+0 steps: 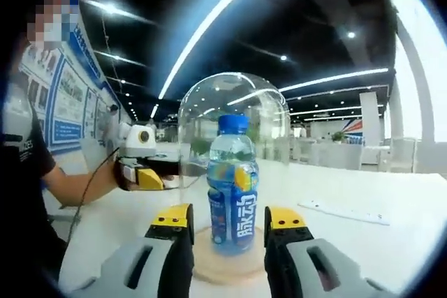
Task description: Open the cover put in the Mizone put the cover back on
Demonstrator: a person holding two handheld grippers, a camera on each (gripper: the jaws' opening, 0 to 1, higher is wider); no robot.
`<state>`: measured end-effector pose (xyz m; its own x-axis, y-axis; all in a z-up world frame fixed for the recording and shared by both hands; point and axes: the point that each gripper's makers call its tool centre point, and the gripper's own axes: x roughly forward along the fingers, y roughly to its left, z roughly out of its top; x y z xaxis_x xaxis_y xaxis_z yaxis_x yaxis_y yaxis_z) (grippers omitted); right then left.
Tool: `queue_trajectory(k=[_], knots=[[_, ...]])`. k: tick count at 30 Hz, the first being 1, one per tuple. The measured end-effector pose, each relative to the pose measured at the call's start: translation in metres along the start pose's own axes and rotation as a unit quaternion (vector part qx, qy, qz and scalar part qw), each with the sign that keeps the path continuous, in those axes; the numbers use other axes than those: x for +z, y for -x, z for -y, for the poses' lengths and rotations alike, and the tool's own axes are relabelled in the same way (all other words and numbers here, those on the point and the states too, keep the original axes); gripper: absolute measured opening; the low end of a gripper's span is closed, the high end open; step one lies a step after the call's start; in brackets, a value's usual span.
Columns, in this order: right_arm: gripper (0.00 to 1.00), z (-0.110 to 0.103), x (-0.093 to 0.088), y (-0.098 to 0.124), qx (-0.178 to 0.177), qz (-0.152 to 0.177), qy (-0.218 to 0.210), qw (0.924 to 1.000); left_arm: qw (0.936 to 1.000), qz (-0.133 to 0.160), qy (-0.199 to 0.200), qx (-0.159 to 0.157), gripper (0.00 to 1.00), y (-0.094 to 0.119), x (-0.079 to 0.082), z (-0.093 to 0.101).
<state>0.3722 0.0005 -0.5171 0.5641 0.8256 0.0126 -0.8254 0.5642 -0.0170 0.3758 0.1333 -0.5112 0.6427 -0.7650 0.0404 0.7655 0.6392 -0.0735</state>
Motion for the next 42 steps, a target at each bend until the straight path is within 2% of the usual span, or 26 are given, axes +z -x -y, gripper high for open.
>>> queue_trajectory(k=[5, 11, 14, 19, 23, 26, 30, 39, 42], knots=[[0.29, -0.007, -0.006, 0.011, -0.005, -0.003, -0.001, 1.0, 0.9996, 0.003, -0.007, 0.026, 0.53, 0.014, -0.006, -0.001], [0.27, -0.006, -0.018, 0.028, -0.037, -0.014, -0.005, 0.9992, 0.9978, 0.007, 0.01, 0.065, 0.49, 0.038, -0.015, -0.012], [0.27, -0.007, -0.02, 0.037, -0.048, -0.009, -0.011, 0.9987, 0.997, 0.008, 0.004, 0.077, 0.49, 0.051, -0.019, -0.012], [0.26, -0.008, -0.023, 0.047, -0.063, 0.004, -0.034, 0.9974, 0.9957, 0.02, 0.021, 0.088, 0.48, 0.066, -0.027, -0.012], [0.25, -0.007, -0.033, 0.055, -0.075, 0.009, -0.052, 0.9958, 0.9954, 0.011, 0.023, 0.092, 0.48, 0.076, -0.042, -0.012], [0.25, -0.008, -0.042, 0.058, -0.078, 0.01, -0.065, 0.9947, 0.9949, 0.017, 0.038, 0.092, 0.48, 0.083, -0.046, -0.014], [0.25, -0.009, -0.049, 0.062, -0.087, 0.003, -0.066, 0.994, 0.9935, 0.015, 0.041, 0.105, 0.48, 0.088, -0.051, -0.017], [0.22, -0.019, -0.059, 0.066, -0.087, -0.001, -0.044, 0.9952, 0.9932, -0.004, 0.035, 0.111, 0.47, 0.088, -0.068, -0.015], [0.21, -0.025, -0.06, 0.066, -0.084, -0.005, -0.035, 0.9958, 0.993, -0.003, 0.039, 0.111, 0.46, 0.089, -0.069, -0.015]])
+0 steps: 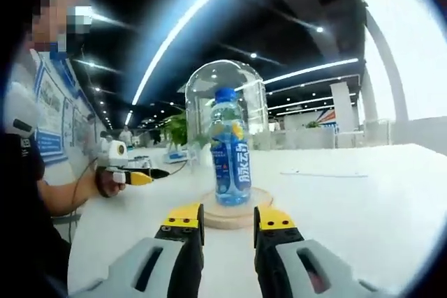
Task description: Open the cover put in the Mizone put the cover back on
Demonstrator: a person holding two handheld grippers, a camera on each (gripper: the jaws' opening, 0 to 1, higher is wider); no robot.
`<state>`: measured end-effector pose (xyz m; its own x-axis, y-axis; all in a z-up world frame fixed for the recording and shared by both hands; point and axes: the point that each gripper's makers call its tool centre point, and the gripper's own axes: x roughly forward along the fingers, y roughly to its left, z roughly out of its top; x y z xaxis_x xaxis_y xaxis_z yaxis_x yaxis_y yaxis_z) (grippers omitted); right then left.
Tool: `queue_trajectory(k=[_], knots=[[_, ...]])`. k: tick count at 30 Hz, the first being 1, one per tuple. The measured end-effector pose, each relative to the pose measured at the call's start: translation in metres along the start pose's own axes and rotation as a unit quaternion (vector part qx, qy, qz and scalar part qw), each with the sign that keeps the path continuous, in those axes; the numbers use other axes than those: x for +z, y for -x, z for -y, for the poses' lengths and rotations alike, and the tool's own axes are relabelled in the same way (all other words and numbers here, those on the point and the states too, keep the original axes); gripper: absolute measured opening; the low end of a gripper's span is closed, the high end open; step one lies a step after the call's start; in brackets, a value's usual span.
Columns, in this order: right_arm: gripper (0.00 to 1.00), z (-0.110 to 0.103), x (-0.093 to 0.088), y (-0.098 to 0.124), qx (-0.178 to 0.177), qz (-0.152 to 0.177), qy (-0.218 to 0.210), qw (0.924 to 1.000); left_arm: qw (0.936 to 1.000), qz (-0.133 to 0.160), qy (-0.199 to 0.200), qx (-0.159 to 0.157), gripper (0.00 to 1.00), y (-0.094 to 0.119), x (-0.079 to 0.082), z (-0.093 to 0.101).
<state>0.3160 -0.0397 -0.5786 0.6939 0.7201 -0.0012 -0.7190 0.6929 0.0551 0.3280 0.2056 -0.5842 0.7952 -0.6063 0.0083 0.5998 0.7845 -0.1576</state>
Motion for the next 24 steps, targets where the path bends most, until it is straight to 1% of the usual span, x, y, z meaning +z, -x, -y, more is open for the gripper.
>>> queue_trajectory(k=[2, 5, 6, 7, 8, 11, 17, 24], knots=[[0.21, -0.004, -0.003, -0.002, 0.009, -0.005, -0.01, 0.9999, 0.9999, 0.008, 0.006, 0.003, 0.46, 0.002, 0.003, -0.001], [0.21, -0.005, -0.006, -0.005, 0.005, -0.009, -0.006, 0.9999, 0.9999, 0.011, 0.009, 0.009, 0.45, 0.003, 0.004, -0.001], [0.21, -0.004, -0.006, -0.004, 0.003, -0.01, -0.005, 0.9999, 0.9999, 0.01, 0.005, 0.012, 0.45, 0.004, 0.003, -0.002], [0.21, -0.004, -0.006, -0.004, 0.001, -0.011, -0.003, 0.9999, 0.9996, 0.008, -0.015, 0.022, 0.45, 0.004, 0.003, -0.004], [0.21, -0.004, -0.006, -0.004, 0.0, -0.011, -0.002, 0.9999, 0.9993, 0.008, -0.025, 0.025, 0.45, 0.004, 0.003, -0.004], [0.21, -0.002, -0.004, -0.002, -0.006, -0.005, -0.004, 1.0, 0.9996, -0.001, -0.012, 0.026, 0.45, 0.004, -0.002, -0.005], [0.21, 0.002, -0.004, 0.0, -0.014, -0.004, 0.005, 0.9999, 0.9991, -0.014, -0.014, 0.036, 0.43, 0.004, -0.008, -0.009], [0.21, -0.004, -0.006, 0.0, -0.004, -0.009, 0.019, 0.9998, 0.999, -0.025, -0.008, 0.036, 0.42, 0.002, -0.013, -0.01]])
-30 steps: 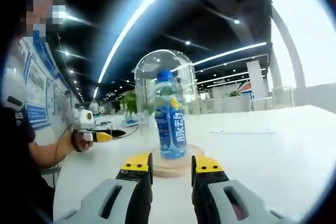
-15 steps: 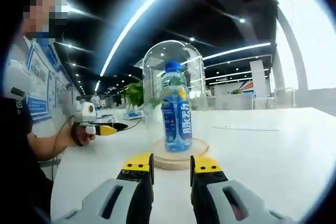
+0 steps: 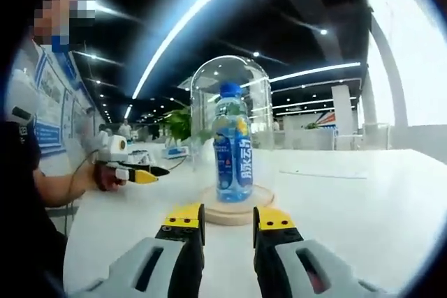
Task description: Open the cover put in the Mizone put the cover back on
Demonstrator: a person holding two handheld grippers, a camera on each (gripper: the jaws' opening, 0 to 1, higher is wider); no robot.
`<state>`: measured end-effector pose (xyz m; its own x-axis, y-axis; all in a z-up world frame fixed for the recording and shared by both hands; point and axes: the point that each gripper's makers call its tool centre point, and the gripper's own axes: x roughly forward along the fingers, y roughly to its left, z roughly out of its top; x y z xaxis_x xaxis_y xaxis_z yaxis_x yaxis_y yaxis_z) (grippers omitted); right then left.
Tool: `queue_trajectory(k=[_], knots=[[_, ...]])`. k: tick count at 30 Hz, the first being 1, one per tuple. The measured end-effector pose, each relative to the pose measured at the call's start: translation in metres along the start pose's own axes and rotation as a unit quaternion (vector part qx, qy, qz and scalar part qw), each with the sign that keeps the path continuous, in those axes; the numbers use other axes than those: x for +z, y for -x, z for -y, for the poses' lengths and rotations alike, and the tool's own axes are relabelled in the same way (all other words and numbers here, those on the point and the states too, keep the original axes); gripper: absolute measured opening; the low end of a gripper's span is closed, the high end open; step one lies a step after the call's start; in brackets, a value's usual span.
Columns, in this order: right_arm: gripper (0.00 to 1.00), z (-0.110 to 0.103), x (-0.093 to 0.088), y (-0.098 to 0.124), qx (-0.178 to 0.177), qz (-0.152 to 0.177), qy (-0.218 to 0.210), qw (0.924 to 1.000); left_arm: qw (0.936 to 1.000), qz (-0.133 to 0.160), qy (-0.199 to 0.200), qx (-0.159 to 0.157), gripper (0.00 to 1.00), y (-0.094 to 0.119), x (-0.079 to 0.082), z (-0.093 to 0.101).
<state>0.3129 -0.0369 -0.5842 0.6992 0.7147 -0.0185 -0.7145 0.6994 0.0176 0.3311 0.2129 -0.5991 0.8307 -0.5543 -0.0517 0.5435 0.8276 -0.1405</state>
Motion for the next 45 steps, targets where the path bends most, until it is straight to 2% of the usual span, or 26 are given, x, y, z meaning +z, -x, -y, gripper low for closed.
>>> queue_trajectory(k=[45], knots=[[0.21, -0.0055, -0.0055, -0.0015, 0.01, -0.013, 0.013, 0.9998, 0.9999, -0.008, -0.003, -0.007, 0.38, -0.0005, -0.0038, 0.0028]])
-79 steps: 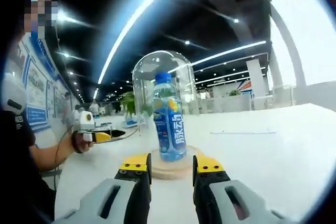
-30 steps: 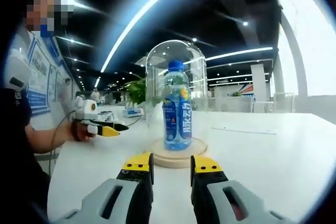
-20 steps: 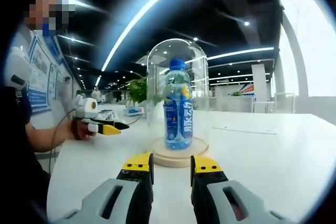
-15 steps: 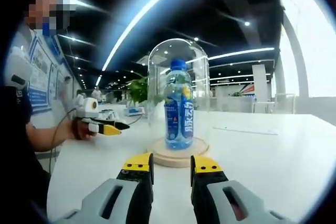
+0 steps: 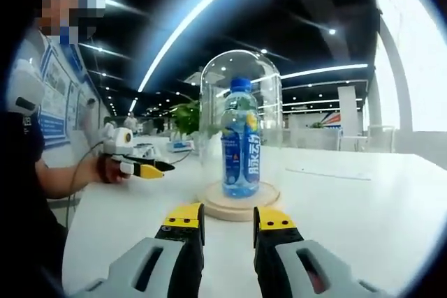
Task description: Open the cover put in the Mizone put the cover back on
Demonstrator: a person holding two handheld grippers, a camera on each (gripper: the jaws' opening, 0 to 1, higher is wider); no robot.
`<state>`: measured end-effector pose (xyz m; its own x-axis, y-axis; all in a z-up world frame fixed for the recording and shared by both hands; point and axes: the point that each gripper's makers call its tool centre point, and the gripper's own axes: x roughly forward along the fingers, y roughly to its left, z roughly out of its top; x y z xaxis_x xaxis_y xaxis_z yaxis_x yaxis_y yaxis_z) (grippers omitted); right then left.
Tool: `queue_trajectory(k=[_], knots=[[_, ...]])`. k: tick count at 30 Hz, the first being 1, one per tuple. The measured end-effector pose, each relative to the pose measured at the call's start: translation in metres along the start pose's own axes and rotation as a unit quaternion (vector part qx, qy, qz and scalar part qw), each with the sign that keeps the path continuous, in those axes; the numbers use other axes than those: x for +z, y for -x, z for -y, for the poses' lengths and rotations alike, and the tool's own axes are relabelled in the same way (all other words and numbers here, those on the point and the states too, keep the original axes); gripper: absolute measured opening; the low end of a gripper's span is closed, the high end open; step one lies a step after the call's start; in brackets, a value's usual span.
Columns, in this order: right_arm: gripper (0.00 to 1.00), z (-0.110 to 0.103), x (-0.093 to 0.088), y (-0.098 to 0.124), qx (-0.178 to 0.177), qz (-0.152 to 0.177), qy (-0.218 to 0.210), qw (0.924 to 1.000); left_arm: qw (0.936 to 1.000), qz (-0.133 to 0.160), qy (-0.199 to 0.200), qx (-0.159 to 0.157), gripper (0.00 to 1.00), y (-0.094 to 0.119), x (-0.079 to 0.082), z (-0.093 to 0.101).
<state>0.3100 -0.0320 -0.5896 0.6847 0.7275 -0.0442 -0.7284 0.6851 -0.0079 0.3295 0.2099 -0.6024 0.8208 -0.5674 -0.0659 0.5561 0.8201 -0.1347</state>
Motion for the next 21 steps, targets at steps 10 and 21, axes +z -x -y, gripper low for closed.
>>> queue_trajectory(k=[10, 21], knots=[[0.21, 0.0004, 0.0004, 0.0003, 0.0, 0.001, -0.002, 1.0, 1.0, -0.002, -0.001, -0.001, 0.37, 0.0, -0.0007, 0.0006], [0.21, -0.0017, -0.0015, -0.0004, 0.003, -0.004, 0.0, 1.0, 1.0, -0.008, -0.004, 0.0, 0.36, -0.0004, -0.0032, 0.0004]])
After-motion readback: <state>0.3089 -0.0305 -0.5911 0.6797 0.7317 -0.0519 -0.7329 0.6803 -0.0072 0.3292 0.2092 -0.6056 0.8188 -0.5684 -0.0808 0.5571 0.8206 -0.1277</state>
